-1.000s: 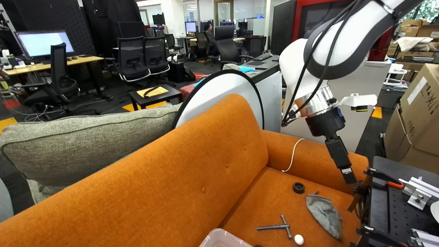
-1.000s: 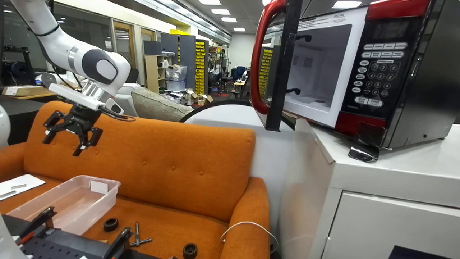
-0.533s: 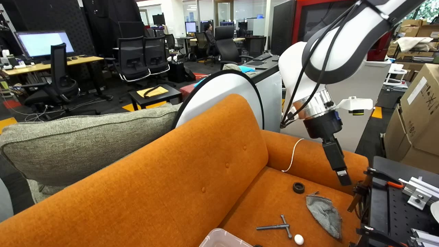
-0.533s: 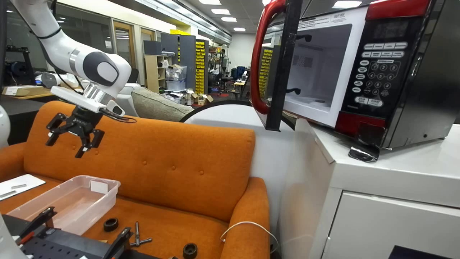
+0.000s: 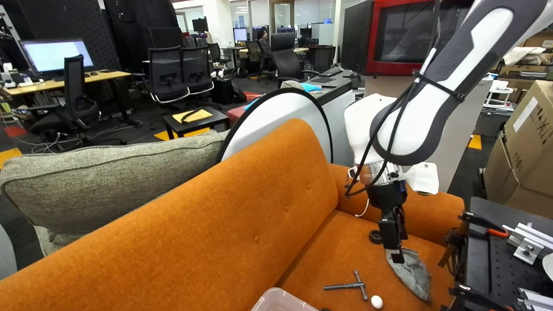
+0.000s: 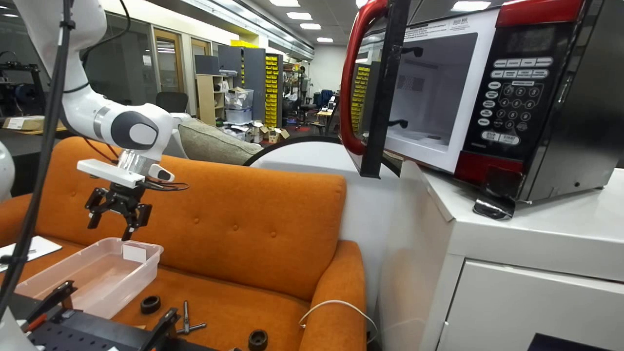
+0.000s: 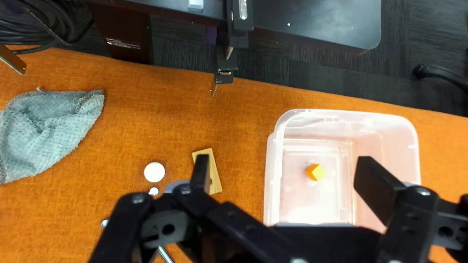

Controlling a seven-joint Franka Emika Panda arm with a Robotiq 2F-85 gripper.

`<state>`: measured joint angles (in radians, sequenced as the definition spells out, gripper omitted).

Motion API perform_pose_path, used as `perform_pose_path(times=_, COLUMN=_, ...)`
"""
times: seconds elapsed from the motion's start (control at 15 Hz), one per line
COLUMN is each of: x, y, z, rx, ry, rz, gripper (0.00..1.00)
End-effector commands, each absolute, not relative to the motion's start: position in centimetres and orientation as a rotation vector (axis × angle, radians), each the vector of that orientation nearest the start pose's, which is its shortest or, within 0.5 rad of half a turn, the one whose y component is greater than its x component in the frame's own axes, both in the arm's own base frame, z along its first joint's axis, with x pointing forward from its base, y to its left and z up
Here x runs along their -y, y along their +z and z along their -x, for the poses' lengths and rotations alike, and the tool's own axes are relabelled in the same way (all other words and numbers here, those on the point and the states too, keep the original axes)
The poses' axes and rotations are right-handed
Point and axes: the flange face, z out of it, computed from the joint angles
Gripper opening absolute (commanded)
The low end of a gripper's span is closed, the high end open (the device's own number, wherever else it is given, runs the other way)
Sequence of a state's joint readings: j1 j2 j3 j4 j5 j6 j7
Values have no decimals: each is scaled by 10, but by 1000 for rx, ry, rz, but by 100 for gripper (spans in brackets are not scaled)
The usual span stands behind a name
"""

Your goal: Put the black nut closest to the storage box inside it

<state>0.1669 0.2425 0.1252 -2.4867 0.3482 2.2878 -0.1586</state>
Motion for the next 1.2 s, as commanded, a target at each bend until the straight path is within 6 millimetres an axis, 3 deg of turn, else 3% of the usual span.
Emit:
perform_pose_path(times=0.0, x=-132, y=167, z=-400, rx=236, ry=668, rz=2849, gripper=100)
perform_pose_path(times=0.2, x=-131, y=176, z=-404, rx=233, ry=644, rz=2851, gripper=100)
perform_pose_path(times=0.73, x=-131, y=176, z=-404, rx=233, ry=644, rz=2851, gripper=100)
perform_pose_path(times=1.13, x=-122, y=138, z=-425, rx=345, ry=422, rz=2877, gripper=100)
